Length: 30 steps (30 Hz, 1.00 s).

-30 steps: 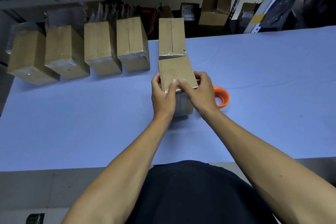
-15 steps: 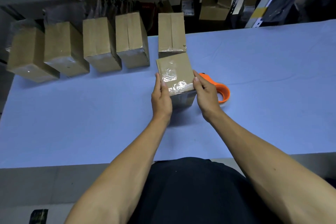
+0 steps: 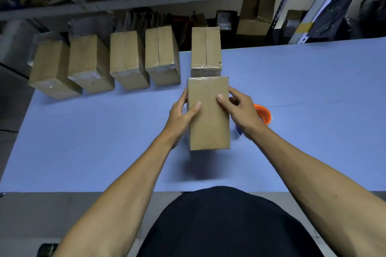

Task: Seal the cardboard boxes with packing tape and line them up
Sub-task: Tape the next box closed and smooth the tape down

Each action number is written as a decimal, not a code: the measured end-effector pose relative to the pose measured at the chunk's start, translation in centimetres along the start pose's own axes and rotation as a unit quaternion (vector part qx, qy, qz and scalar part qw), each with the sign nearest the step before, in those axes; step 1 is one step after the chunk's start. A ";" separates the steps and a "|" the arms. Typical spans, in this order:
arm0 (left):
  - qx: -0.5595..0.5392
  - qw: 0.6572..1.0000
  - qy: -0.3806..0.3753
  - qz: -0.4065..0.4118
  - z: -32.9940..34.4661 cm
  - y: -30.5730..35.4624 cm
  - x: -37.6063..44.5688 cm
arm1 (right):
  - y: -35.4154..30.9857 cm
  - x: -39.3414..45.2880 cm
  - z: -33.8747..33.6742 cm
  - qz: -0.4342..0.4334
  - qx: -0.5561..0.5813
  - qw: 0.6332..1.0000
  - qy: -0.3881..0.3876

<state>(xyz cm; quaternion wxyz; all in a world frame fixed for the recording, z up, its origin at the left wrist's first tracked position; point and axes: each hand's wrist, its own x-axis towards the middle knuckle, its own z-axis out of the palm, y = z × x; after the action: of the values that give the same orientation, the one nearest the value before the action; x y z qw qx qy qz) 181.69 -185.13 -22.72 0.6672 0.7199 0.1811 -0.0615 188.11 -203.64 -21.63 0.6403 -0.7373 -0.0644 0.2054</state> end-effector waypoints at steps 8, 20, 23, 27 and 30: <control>-0.054 0.991 0.061 -0.110 2.3 -5.5 -0.7 | 5.2 0.5 3.0 0.123 -0.087 0.988 0.025; -0.119 0.984 0.047 -0.126 1.1 -7.5 -1.9 | 7.9 -1.9 3.2 0.164 0.001 0.983 -0.084; -0.120 0.985 0.045 -0.117 2.0 -7.3 -2.4 | 8.1 -2.2 3.8 0.185 0.002 0.980 -0.076; -0.136 0.983 0.067 -0.104 3.3 -5.7 -1.2 | 7.4 -1.4 3.1 0.187 0.003 0.981 -0.050; -0.137 0.986 0.057 -0.072 4.5 -3.4 -0.1 | 5.6 -0.5 1.2 0.158 -0.018 0.987 -0.018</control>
<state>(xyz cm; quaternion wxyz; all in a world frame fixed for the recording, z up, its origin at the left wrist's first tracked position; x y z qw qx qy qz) 181.12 -189.42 -26.37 0.7420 0.6091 0.2770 -0.0422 186.30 -203.67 -27.11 0.5854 -0.7458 0.0377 0.3159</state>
